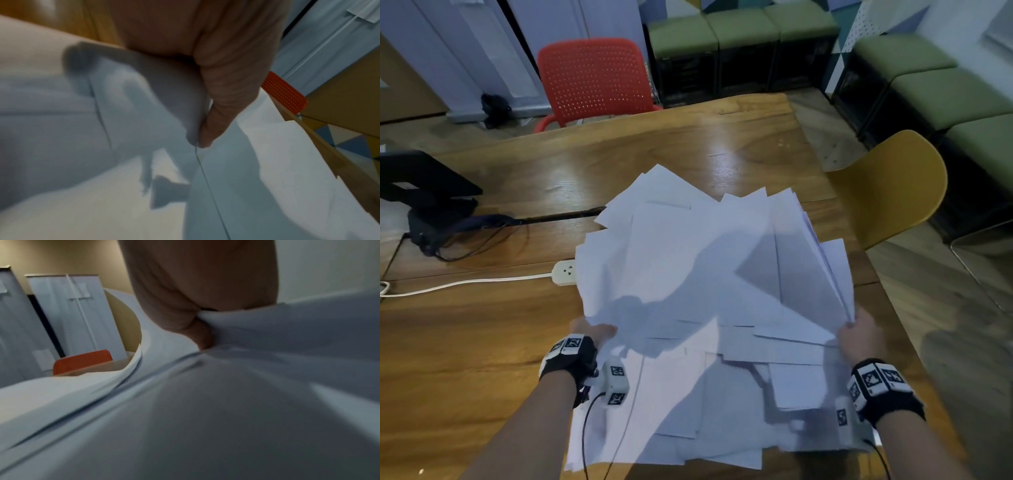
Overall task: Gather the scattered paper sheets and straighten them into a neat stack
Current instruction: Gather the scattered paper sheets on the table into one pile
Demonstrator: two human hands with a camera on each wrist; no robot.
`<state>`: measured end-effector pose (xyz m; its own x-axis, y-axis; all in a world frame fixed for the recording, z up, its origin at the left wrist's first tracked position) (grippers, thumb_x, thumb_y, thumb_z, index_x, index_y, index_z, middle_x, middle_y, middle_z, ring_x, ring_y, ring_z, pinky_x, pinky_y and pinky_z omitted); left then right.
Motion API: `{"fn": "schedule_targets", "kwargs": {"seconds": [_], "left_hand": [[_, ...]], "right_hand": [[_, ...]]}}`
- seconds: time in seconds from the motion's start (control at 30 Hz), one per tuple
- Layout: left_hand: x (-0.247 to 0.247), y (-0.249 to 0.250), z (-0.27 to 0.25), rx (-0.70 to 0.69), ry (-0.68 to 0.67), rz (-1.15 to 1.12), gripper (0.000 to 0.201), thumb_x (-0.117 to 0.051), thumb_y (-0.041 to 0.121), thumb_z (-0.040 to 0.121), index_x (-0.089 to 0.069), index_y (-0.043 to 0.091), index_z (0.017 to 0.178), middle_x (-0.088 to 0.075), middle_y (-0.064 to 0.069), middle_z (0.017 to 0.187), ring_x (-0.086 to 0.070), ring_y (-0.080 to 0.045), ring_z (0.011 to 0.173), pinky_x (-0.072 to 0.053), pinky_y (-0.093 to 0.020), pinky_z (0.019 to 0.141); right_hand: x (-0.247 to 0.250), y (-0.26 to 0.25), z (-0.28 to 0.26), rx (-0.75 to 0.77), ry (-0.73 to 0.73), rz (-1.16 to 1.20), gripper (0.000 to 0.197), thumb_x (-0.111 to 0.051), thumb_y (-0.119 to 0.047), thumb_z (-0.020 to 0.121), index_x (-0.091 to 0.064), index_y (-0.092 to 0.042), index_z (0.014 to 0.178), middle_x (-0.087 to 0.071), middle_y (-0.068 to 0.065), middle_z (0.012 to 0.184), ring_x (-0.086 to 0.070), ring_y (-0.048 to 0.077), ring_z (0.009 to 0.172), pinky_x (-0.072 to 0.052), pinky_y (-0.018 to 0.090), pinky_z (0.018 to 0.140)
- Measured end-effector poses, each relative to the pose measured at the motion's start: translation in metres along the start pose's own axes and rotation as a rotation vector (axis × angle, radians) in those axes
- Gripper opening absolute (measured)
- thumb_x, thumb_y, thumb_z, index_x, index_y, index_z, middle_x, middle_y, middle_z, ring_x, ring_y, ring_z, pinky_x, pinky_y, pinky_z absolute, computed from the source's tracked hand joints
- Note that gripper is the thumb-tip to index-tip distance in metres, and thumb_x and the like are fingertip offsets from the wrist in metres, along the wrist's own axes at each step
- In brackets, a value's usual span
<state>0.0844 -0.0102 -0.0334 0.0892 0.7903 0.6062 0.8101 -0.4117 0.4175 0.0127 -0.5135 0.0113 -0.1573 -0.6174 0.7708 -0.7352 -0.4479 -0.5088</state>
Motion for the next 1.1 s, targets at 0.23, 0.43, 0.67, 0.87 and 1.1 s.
{"fn": "schedule_targets", "kwargs": {"seconds": [0.23, 0.43, 0.67, 0.87, 1.1], "left_hand": [[0.013, -0.005, 0.002, -0.053, -0.059, -0.002, 0.064, -0.080, 0.010, 0.068, -0.054, 0.002, 0.127, -0.065, -0.017, 0.117, -0.061, -0.036, 0.099, -0.054, -0.048, 0.086], [0.017, -0.009, 0.001, -0.028, -0.092, 0.002, 0.060, -0.084, 0.013, 0.067, -0.055, 0.002, 0.118, -0.063, -0.016, 0.113, -0.058, -0.035, 0.099, -0.049, -0.048, 0.092], [0.014, 0.014, -0.005, -0.100, 0.097, -0.138, 0.065, -0.069, -0.005, 0.076, -0.045, 0.003, 0.135, -0.060, -0.019, 0.124, -0.060, -0.039, 0.107, -0.053, -0.044, 0.086], [-0.008, 0.033, -0.004, -0.179, 0.065, -0.072, 0.069, -0.058, -0.006, 0.076, -0.038, 0.017, 0.138, -0.057, -0.015, 0.118, -0.061, -0.040, 0.098, -0.057, -0.049, 0.078], [-0.004, 0.026, -0.008, -0.170, 0.088, -0.107, 0.068, -0.055, -0.005, 0.074, -0.041, 0.021, 0.135, -0.053, -0.006, 0.105, -0.063, -0.039, 0.093, -0.056, -0.047, 0.074]], "right_hand": [[0.066, -0.005, 0.001, 0.099, 0.499, -0.020, 0.028, -0.049, 0.009, 0.067, -0.058, -0.008, 0.088, -0.059, 0.024, 0.074, -0.057, 0.042, 0.068, -0.054, 0.052, 0.064], [0.086, -0.005, 0.002, 0.062, 0.760, 0.169, 0.029, -0.039, -0.001, 0.064, -0.056, -0.009, 0.086, -0.060, 0.023, 0.074, -0.055, 0.044, 0.067, -0.052, 0.053, 0.059], [0.098, -0.045, -0.001, 0.068, 0.834, 0.474, 0.035, -0.037, -0.002, 0.065, -0.058, -0.009, 0.092, -0.066, 0.026, 0.092, -0.061, 0.044, 0.083, -0.049, 0.046, 0.067], [0.085, -0.083, 0.012, 0.045, 0.578, 0.416, 0.038, -0.044, 0.002, 0.079, -0.063, -0.011, 0.109, -0.067, 0.021, 0.106, -0.061, 0.042, 0.098, -0.049, 0.043, 0.082], [0.055, -0.103, 0.011, 0.134, 0.330, 0.161, 0.036, -0.044, -0.002, 0.077, -0.060, -0.021, 0.103, -0.067, 0.015, 0.096, -0.061, 0.039, 0.083, -0.053, 0.041, 0.073]]}}
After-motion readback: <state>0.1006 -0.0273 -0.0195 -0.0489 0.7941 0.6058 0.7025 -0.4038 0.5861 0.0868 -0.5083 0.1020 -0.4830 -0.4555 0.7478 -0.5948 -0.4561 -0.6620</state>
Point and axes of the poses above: each hand's wrist, its own z-axis towards the middle knuckle, its own x-axis out of the back of the hand, y = z × x, the point moved 6 cm from there along z, towards the middle knuckle
